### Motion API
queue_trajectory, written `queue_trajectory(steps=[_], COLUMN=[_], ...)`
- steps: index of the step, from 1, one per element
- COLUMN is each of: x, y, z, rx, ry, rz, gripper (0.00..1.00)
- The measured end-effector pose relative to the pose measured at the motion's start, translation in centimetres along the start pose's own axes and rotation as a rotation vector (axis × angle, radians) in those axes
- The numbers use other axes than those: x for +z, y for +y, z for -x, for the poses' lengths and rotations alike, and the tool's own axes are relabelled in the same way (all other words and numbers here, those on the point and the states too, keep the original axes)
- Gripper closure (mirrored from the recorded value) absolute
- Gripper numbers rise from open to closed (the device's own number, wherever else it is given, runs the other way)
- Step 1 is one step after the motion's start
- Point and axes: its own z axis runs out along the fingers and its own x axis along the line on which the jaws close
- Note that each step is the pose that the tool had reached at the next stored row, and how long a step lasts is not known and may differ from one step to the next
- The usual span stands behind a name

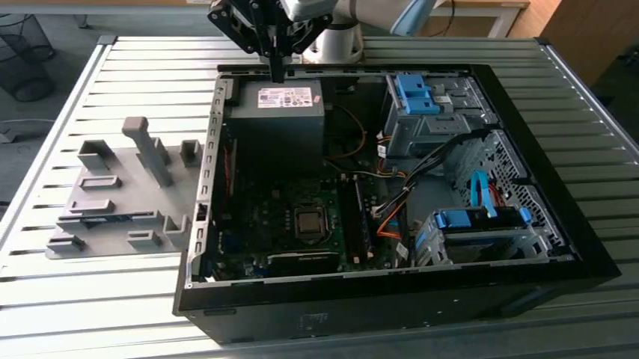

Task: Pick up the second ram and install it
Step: 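Reach for the second ram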

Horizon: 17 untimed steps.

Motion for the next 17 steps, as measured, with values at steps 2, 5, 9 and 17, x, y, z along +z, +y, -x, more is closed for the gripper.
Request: queue_trajectory(steps=[2, 5, 9, 17], x=[0.00, -0.01, -0.01, -0.01], y=[0.00, -0.01, -0.02, -0.03], z=[-0.05, -0.14, -0.23, -0.45], rx=[0.000, 0.000, 0.000, 0.000], ry=[0.0000, 0.0000, 0.0000, 0.0000], rz=[0.0000, -0.0001, 0.0000, -0.0001], gripper=[0.90, 0.90, 0.90, 0.90])
